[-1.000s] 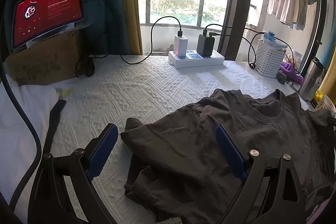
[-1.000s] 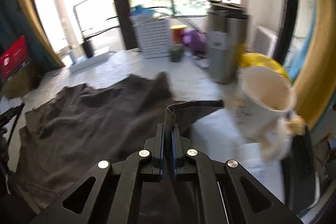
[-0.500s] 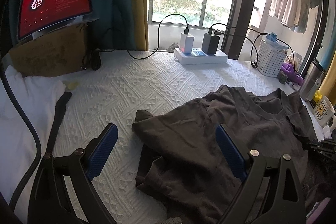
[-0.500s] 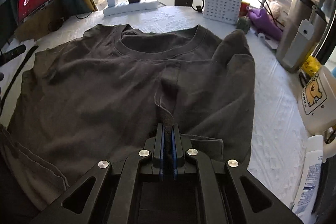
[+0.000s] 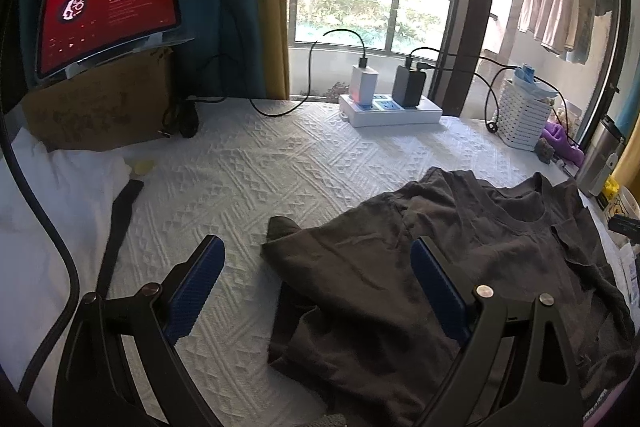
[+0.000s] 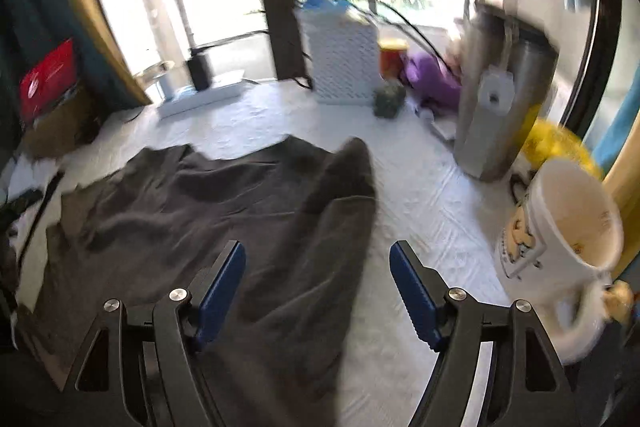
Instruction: Fold small clothes
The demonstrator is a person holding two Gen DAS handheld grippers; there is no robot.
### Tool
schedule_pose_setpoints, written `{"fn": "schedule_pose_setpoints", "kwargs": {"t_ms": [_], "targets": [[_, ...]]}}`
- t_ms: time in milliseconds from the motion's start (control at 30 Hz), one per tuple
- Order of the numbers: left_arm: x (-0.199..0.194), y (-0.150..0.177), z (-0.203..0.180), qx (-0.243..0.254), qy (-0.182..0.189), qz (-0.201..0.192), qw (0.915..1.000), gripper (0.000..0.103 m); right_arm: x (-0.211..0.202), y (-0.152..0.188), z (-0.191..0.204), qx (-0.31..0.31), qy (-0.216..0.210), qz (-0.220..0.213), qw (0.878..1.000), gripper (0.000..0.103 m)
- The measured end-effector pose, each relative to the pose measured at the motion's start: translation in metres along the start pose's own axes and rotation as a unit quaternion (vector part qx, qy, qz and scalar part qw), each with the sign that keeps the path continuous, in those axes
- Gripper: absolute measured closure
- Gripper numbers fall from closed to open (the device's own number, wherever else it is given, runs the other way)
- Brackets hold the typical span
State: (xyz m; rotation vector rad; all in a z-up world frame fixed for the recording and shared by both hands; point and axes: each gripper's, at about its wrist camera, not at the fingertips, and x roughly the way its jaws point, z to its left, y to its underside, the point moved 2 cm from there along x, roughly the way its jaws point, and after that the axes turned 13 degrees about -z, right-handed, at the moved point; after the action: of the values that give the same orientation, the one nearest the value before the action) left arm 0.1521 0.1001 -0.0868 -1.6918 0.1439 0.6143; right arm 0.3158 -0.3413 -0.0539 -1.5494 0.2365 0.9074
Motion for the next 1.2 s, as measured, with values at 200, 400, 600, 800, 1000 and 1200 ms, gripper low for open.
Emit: {"fn": "schedule_pose_setpoints", "kwargs": {"t_ms": [200,400,600,800,1000,1200], "targets": [[0.001,-0.001,0.011,0.000,-0.024,0.005,0.9997,0.010,0.048,0.005,-0.031,0.030,-0.013,0.045,0.998,0.054],[0.012,0.003,0.006,0.002,-0.025,0.022,0.9994,0.010,0.061,0.007,-0.026,0.029,-0.050,0.064,0.996,0.094],[0.014,0.000,-0.003,0.013,-0.019,0.019,0.9996,0.010,0.050,-0.024,-0.035,-0.082,0.075,0.026,0.993,0.095],[0.013,0.002,-0.006,0.014,-0.014,0.022,0.9995,0.010,0.060,-0.014,-0.037,-0.100,0.097,0.047,0.989,0.094],[0.014,0.004,-0.005,0.016,-0.013,0.027,0.9994,0.010,0.014,-0.014,-0.030,-0.052,0.074,0.014,0.996,0.017],[0.010,0.006,-0.013,0.020,0.002,0.023,0.9995,0.010,-0.027,0.013,-0.001,-0.041,0.012,0.021,0.999,0.017]]}}
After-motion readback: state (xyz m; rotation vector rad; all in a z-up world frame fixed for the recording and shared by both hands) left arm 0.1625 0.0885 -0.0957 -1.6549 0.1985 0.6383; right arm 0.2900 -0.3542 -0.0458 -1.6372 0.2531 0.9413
